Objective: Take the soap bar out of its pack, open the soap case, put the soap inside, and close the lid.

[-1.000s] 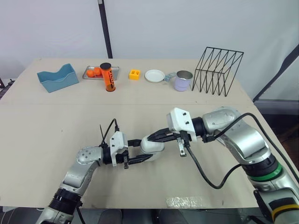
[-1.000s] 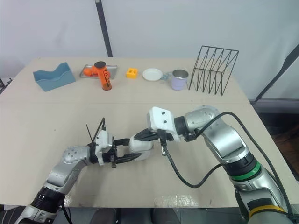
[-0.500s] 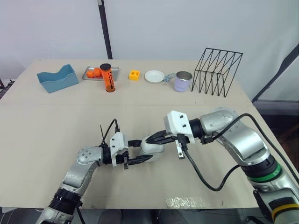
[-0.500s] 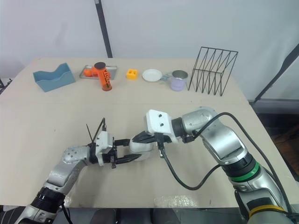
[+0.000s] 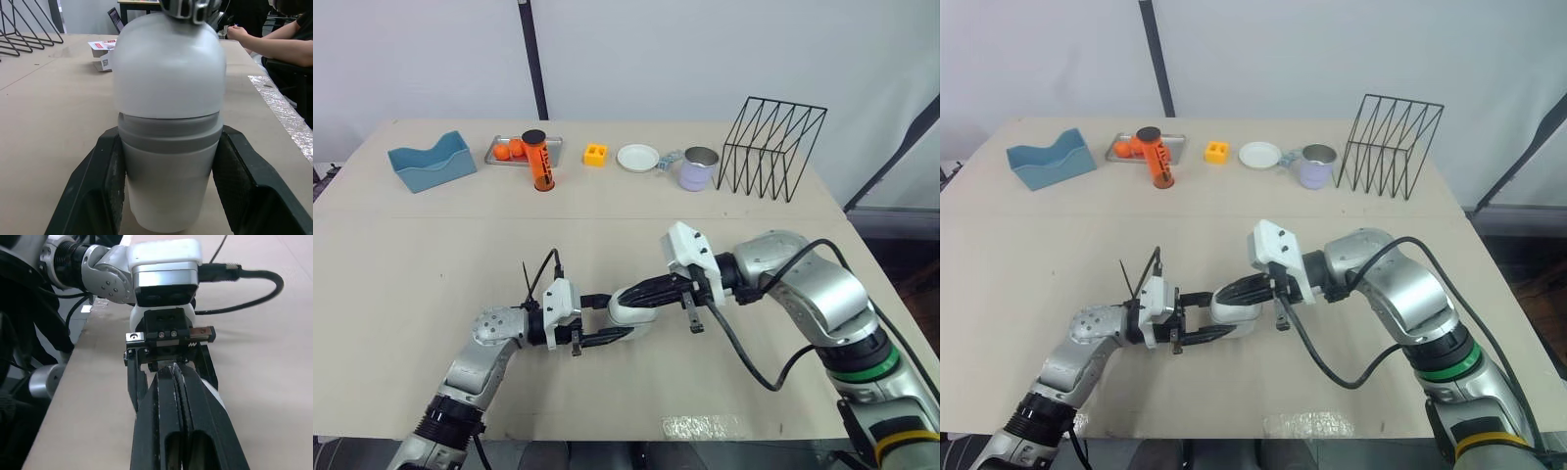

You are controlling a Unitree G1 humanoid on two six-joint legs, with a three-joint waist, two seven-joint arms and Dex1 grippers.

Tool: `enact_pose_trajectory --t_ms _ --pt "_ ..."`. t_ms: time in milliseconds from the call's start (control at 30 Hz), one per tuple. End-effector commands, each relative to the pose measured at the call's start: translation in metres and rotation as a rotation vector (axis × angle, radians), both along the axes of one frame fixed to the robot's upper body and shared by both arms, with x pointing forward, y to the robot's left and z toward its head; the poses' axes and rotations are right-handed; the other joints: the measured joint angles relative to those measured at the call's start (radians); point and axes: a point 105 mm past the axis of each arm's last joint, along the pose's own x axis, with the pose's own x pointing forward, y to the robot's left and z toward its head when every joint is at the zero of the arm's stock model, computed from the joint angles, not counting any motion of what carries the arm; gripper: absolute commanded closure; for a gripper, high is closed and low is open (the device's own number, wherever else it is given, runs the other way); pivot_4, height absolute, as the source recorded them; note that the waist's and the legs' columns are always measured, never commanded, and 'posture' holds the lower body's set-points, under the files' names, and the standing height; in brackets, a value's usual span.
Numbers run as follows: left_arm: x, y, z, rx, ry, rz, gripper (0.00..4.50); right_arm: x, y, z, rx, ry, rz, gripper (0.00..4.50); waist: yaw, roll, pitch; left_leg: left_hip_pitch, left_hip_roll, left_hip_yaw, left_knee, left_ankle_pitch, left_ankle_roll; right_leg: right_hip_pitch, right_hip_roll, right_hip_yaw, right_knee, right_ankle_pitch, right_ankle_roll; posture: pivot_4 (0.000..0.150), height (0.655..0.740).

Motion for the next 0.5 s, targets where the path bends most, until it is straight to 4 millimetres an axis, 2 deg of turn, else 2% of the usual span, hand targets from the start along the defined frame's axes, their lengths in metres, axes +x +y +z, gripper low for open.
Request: enact_pose_trajectory --t_ms 33,267,500 --pt "0.002 0.005 0.005 0.001 -0.03 0.016 2.49 0.0 -0.013 0.01 0.039 -0.015 0.0 4.46 0.0 0.0 0.0 -0.001 0.0 0.0 0.0 0.0 0.0 -0.001 0.0 0.0 0.0 0.0 0.0 0.15 0.74" --pt "0.003 0.007 0.005 0.006 -0.033 0.018 2.49 0.006 -0.027 0.016 0.123 -0.021 -0.032 4.46 0.0 0.0 0.001 -0.003 0.0 0.0 0.0 0.0 0.0 -0.003 0.0 0.0 0.0 0.0 0.0 0.15 0.74" --pt "0.003 0.008 0.005 0.009 -0.033 0.02 2.49 0.004 -0.039 0.002 0.096 0.015 -0.023 4.46 0.0 0.0 0.001 -0.003 0.0 0.0 0.0 0.0 0.0 -0.003 0.0 0.0 0.0 0.0 0.0 0.15 0.74"
